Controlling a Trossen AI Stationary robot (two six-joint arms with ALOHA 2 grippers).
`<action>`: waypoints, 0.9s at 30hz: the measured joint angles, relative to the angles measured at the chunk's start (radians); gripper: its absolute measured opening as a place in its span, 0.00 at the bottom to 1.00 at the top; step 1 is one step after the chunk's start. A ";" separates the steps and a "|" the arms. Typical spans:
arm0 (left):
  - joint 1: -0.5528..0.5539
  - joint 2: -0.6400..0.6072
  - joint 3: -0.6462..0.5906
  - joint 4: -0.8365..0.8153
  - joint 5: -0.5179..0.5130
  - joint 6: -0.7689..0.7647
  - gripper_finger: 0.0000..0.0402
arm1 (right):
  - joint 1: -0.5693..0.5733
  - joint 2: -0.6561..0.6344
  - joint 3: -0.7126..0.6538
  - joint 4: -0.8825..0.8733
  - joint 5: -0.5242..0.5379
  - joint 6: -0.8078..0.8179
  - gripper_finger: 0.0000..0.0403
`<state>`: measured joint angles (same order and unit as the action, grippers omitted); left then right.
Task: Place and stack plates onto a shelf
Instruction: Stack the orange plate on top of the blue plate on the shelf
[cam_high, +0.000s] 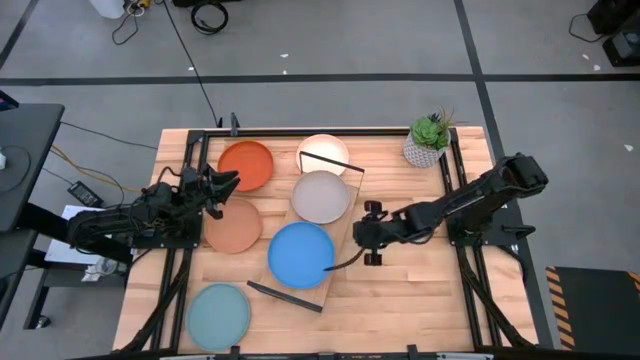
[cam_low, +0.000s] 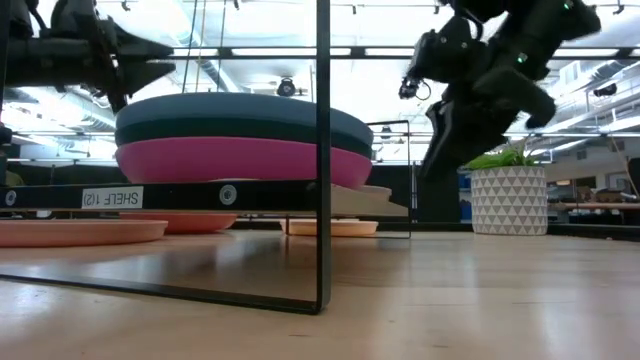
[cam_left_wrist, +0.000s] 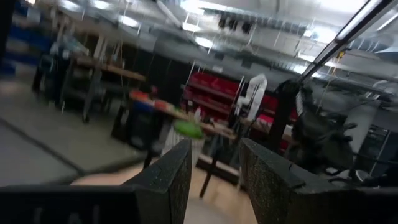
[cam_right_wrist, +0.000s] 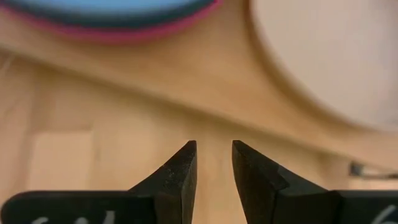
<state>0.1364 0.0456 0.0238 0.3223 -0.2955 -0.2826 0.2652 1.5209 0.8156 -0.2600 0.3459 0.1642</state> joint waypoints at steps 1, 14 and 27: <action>0.000 0.000 0.000 0.024 0.000 0.017 0.35 | -0.002 -0.013 -0.025 0.054 0.023 -0.022 0.26; 0.005 0.076 0.027 0.045 -0.141 -0.006 0.35 | -0.009 -0.051 -0.358 0.746 0.102 -0.319 0.25; 0.128 0.549 0.259 -0.282 -0.135 -0.073 0.30 | -0.017 -0.057 -0.496 0.997 0.098 -0.401 0.25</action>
<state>0.2648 0.5947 0.2828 0.0402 -0.4303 -0.3557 0.2481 1.4642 0.3195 0.7366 0.4438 -0.2372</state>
